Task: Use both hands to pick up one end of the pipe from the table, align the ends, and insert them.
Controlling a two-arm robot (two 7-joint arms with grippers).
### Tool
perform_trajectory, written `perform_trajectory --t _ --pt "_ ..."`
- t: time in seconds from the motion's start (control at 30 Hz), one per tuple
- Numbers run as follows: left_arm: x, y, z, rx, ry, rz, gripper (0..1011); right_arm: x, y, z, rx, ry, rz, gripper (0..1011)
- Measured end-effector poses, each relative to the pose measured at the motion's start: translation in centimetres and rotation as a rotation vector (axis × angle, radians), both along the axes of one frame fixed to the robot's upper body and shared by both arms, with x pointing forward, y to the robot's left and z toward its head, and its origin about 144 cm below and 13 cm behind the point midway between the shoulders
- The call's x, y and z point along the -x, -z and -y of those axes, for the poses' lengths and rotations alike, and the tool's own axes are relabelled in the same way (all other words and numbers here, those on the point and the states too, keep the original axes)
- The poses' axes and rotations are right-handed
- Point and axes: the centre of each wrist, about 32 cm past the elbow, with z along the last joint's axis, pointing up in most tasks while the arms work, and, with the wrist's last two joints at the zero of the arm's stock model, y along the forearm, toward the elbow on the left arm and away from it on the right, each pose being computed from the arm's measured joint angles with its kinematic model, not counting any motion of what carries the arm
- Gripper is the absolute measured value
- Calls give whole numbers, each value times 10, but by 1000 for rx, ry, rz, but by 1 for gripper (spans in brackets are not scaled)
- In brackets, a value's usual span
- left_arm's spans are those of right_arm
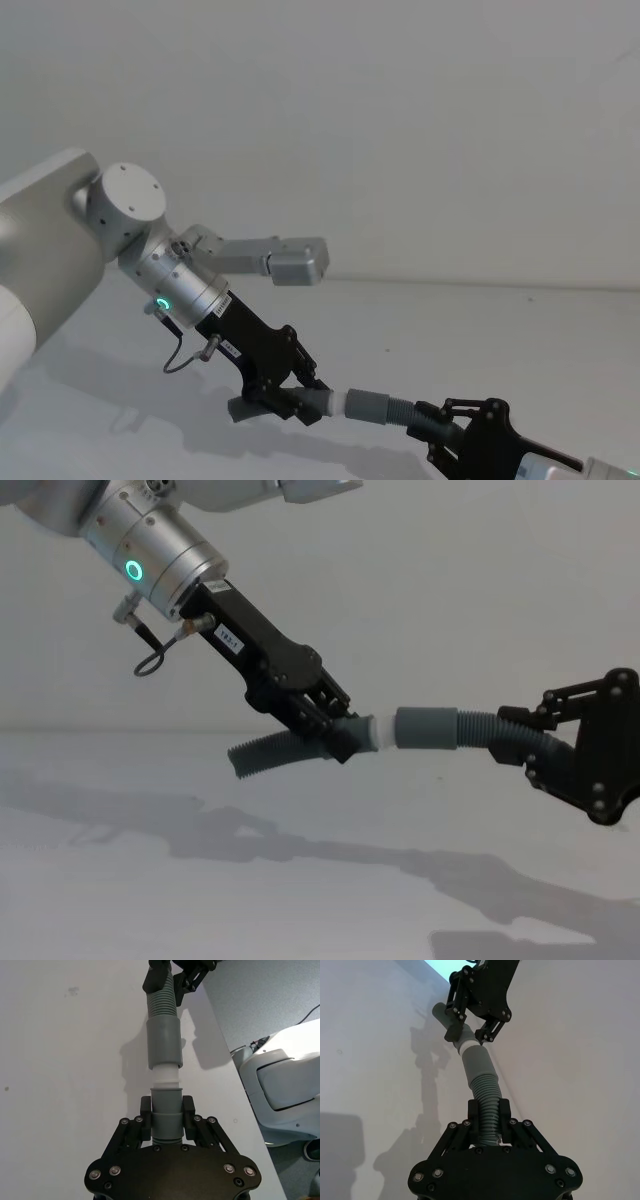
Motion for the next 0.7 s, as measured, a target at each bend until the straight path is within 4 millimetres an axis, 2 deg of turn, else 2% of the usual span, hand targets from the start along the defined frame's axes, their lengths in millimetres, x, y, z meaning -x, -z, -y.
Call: perform_trajectory --t 0.7 --pt "0 0 2 2 4 -1 325 1 0 -1 2 -5 -1 213"
